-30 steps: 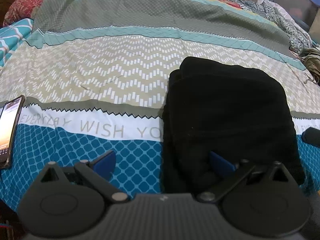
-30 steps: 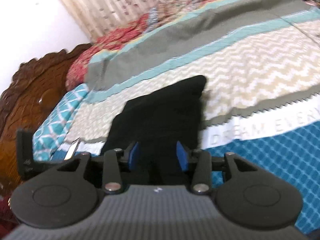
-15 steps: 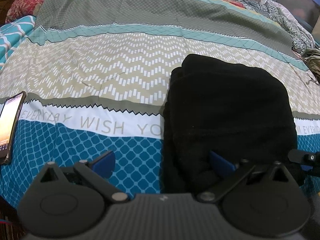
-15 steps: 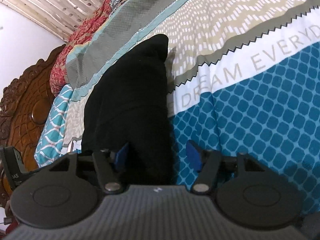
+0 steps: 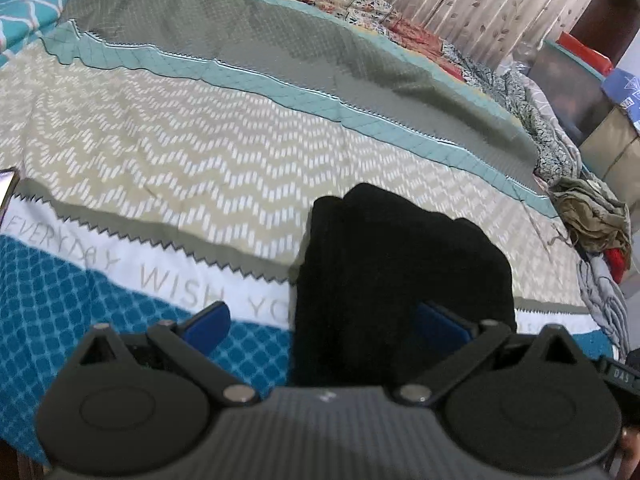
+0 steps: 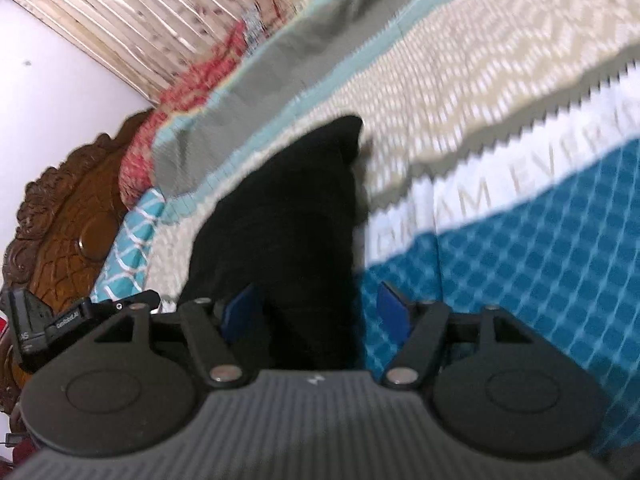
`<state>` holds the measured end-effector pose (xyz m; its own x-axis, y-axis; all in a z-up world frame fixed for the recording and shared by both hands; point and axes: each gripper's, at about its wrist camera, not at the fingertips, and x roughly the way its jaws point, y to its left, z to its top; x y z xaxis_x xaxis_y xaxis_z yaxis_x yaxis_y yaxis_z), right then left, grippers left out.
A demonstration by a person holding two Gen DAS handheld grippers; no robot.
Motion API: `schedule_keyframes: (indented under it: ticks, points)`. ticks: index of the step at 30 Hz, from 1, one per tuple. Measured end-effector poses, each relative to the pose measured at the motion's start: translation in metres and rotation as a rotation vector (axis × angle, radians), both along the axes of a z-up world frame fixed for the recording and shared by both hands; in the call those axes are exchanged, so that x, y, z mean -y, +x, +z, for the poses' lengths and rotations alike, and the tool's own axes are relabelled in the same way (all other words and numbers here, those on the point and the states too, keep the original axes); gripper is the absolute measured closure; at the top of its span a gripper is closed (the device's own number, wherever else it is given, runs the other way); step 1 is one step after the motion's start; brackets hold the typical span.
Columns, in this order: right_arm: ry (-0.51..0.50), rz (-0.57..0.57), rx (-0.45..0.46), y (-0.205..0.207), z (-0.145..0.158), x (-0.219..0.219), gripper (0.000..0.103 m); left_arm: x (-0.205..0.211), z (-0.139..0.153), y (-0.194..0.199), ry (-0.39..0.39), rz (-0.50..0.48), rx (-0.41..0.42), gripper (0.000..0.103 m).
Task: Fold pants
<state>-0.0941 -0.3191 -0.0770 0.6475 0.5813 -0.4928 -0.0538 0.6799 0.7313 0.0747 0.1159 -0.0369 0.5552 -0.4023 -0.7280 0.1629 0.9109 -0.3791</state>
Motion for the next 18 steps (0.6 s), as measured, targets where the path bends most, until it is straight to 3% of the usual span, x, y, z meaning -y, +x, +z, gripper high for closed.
schedule_keyframes:
  ticks: [6,9,10,11,12,15,18]
  points:
    - [-0.025,0.058,-0.021,0.023,-0.010,-0.008,0.030,0.006,-0.045,0.029,-0.127,-0.041,-0.172,0.000]
    - [0.032,0.106,-0.057,0.042,-0.022,-0.020,0.031,0.013,-0.060,0.028,-0.146,-0.023,-0.154,0.001]
    - [0.069,0.126,-0.082,0.048,-0.026,-0.026,0.034,0.019,-0.060,0.026,-0.154,-0.042,-0.148,0.004]
    - [0.082,0.140,-0.100,0.053,-0.026,-0.032,0.039,0.026,-0.058,0.024,-0.190,-0.082,-0.151,0.014]
    - [0.054,0.151,-0.091,0.054,-0.020,-0.038,0.048,0.029,-0.055,0.022,-0.219,-0.101,-0.155,0.031]
    - [0.051,0.207,-0.007,0.059,0.012,-0.045,0.062,0.038,-0.027,0.021,-0.237,-0.109,-0.092,0.038]
    - [0.014,0.191,0.149,0.072,0.056,-0.042,0.062,0.036,0.005,0.043,-0.334,-0.099,-0.046,0.038]
